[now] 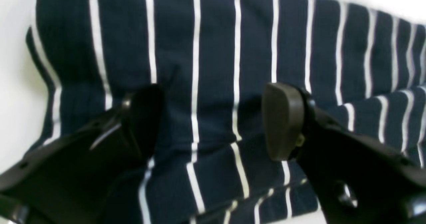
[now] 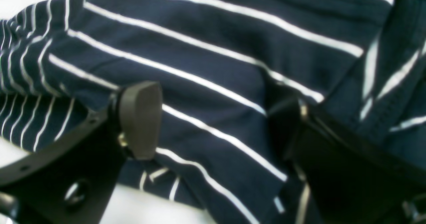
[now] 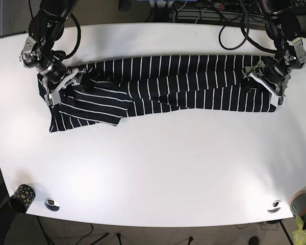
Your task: Fold the T-shirt properly
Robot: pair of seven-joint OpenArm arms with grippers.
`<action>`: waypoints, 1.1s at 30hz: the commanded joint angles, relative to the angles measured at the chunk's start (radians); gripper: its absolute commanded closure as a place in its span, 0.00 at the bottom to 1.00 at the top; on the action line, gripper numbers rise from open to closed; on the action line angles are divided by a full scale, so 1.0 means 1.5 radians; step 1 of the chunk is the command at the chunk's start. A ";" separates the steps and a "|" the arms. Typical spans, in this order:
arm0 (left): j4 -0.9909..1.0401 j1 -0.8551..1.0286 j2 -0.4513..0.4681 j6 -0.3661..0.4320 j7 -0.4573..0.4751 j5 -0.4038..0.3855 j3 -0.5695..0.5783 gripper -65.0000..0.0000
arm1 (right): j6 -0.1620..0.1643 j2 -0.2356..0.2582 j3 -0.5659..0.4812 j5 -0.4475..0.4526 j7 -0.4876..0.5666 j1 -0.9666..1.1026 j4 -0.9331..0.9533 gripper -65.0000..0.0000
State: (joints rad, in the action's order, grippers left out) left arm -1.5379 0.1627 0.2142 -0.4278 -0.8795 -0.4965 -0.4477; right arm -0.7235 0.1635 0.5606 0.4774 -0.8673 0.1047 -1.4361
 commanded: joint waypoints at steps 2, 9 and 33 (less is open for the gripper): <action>0.043 -0.022 0.025 0.001 -0.005 0.002 -0.001 0.32 | 0.017 0.000 -0.007 -0.046 -0.052 -0.017 0.013 0.27; 0.042 -0.049 0.028 -0.012 0.014 -0.015 -0.001 0.32 | 0.017 0.012 -0.008 -0.041 -0.053 -0.027 0.010 0.27; 0.100 -0.050 0.089 -0.072 -0.078 -0.209 -0.181 0.18 | 0.017 0.009 -0.008 -0.041 -0.053 -0.027 0.011 0.27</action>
State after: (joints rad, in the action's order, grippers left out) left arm -1.3991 0.0967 0.3313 -0.5220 -1.0058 -0.7883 -0.7147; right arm -0.7155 0.1711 0.5480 0.4561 -0.8974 0.0620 -1.4235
